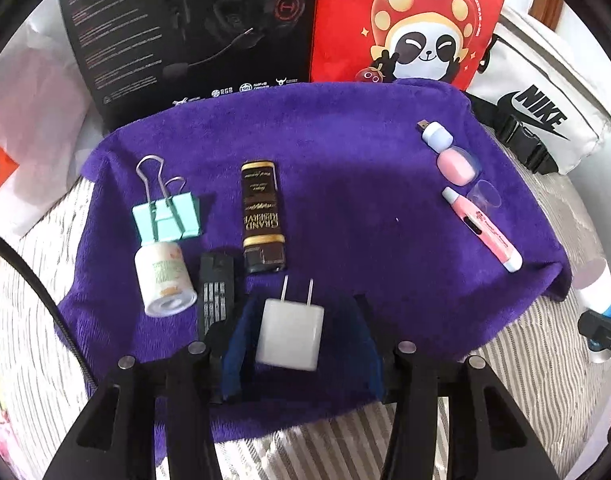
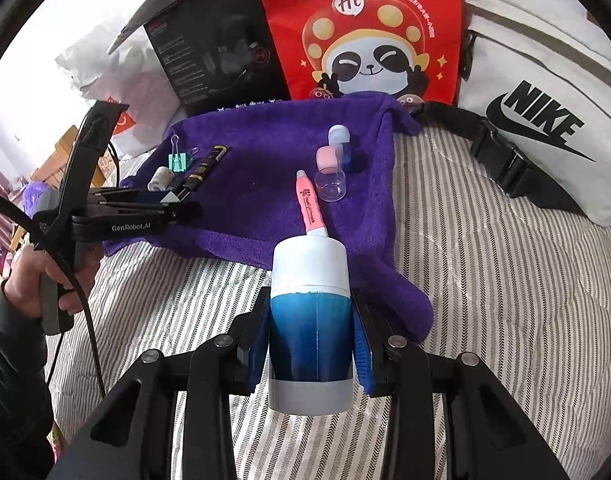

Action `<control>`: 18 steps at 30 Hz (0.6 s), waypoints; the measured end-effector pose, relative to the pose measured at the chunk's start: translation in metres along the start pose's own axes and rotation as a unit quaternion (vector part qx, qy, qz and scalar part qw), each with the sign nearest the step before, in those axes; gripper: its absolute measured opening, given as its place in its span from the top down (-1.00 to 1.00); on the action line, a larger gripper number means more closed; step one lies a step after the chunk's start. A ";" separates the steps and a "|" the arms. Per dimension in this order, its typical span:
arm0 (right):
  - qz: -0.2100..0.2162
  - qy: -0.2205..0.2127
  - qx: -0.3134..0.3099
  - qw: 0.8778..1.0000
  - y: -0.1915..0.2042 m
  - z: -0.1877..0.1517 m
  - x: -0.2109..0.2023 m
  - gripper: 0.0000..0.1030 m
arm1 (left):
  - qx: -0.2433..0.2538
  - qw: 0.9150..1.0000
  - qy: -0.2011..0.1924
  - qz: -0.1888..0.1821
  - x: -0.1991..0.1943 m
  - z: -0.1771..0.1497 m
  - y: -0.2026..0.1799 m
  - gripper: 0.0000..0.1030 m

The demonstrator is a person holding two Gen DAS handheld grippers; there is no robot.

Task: Organize rigid objects
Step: 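Open the left tool to release the charger and withdraw it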

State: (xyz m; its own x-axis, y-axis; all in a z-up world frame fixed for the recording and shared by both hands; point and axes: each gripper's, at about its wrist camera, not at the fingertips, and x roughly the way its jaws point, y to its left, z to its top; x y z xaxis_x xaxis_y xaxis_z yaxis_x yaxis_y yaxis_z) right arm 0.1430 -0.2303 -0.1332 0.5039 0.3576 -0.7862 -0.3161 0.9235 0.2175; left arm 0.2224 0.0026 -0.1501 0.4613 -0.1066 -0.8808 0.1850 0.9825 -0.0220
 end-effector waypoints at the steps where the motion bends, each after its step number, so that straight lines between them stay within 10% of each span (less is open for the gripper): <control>1: 0.001 -0.002 0.000 1.000 0.000 0.000 -0.002 0.30 | -0.005 1.000 -0.002 -0.003 -0.004 -0.002 0.002 0.09; 18: 0.002 -0.024 -0.034 0.999 0.035 0.026 0.004 0.30 | -0.065 0.996 -0.053 0.004 -0.084 -0.081 0.049 0.00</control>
State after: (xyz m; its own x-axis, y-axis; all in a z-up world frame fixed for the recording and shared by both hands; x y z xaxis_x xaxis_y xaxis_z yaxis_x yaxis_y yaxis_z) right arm 0.1552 -0.1931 -0.1142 0.5408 0.3689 -0.7560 -0.3703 0.9113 0.1798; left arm 0.1227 0.0720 -0.1159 0.5535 -0.1072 -0.8259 0.0699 0.9942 -0.0822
